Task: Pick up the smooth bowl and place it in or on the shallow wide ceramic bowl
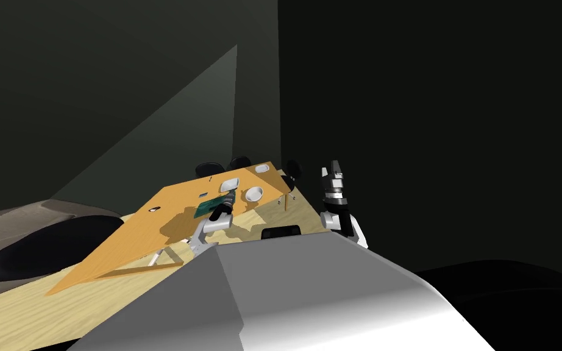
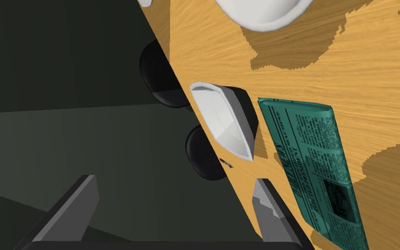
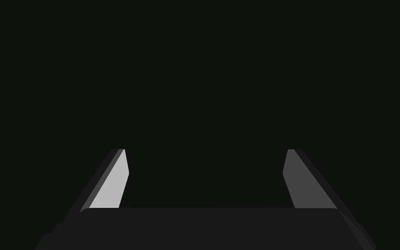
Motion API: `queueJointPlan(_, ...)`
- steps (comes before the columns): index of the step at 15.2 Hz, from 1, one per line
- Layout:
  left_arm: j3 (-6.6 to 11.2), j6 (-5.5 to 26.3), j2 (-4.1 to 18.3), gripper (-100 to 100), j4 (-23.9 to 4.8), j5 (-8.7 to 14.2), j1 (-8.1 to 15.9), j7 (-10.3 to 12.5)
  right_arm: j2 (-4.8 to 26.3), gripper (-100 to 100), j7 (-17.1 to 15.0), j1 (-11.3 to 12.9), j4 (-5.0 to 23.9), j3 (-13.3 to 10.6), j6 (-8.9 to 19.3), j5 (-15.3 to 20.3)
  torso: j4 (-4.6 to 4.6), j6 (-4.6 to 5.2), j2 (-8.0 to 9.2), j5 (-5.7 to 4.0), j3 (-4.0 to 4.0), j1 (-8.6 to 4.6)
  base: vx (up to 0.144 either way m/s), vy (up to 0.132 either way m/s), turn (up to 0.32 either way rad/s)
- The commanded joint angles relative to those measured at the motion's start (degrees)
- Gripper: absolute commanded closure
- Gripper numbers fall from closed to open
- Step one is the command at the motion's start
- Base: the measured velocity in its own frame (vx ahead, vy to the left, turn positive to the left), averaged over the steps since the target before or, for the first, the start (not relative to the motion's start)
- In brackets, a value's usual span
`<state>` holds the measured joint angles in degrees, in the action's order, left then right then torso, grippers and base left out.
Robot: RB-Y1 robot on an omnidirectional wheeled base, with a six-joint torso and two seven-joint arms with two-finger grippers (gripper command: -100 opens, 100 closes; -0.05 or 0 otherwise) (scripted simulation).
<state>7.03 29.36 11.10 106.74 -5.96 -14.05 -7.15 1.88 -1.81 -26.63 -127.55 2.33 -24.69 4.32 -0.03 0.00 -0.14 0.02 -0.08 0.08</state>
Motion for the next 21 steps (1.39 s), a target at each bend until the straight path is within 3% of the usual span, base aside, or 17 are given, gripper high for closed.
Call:
queueJointPlan(1,0.01,1.9,-0.1,-100,-0.4,-0.1,0.2,-0.2,0.0,0,0.0,0.0,0.0,0.0,0.0,0.0,0.0,0.0,0.0,0.0,0.0,0.0,0.023,0.017,-0.021)
queueJointPlan(2,0.11,3.8,-0.1,-100,-1.8,-0.1,1.0,-0.4,0.0,0,0.0,0.0,0.0,0.0,0.0,0.0,0.0,-0.01,0.01,0.0,0.0,0.0,0.033,0.017,-0.044)
queueJointPlan(4,0.11,4.9,-0.1,-100,-1.8,-0.1,1.0,-0.4,0.0,0,0.0,0.0,0.0,0.0,0.0,0.0,-0.01,-0.01,-0.03,0.0,-0.02,0.0,0.032,0.018,-0.03)
queueJointPlan(7,0.24,9.0,-0.1,-100,-4.6,0.2,2.6,-0.8,0.0,0,0.0,0.0,0.0,0.0,0.0,0.0,-0.01,0.0,-0.03,0.0,-0.02,0.0,0.036,0.02,-0.041)
queueJointPlan(9,0.24,10.3,-0.1,-100,-4.6,0.2,2.6,-0.8,0.0,0,0.0,0.0,0.0,0.0,0.0,0.0,-0.02,-0.01,-0.07,0.01,-0.04,0.03,0.041,0.021,-0.027)
queueJointPlan(18,0.14,21.4,-1.2,-100,-10.6,1.2,6.0,-1.1,0.0,0,0.0,0.0,0.0,0.0,0.0,0.0,-0.04,-0.01,-0.16,0.0,-0.09,0.01,0.055,0.02,-0.031)
queueJointPlan(21,0.08,23.3,-1.6,-100,-11.6,1.5,6.6,-1.1,0.0,0,0.0,0.0,0.0,0.0,0.0,0.0,-0.03,-0.01,-0.13,0.0,-0.08,-0.01,0.052,0.018,-0.021)
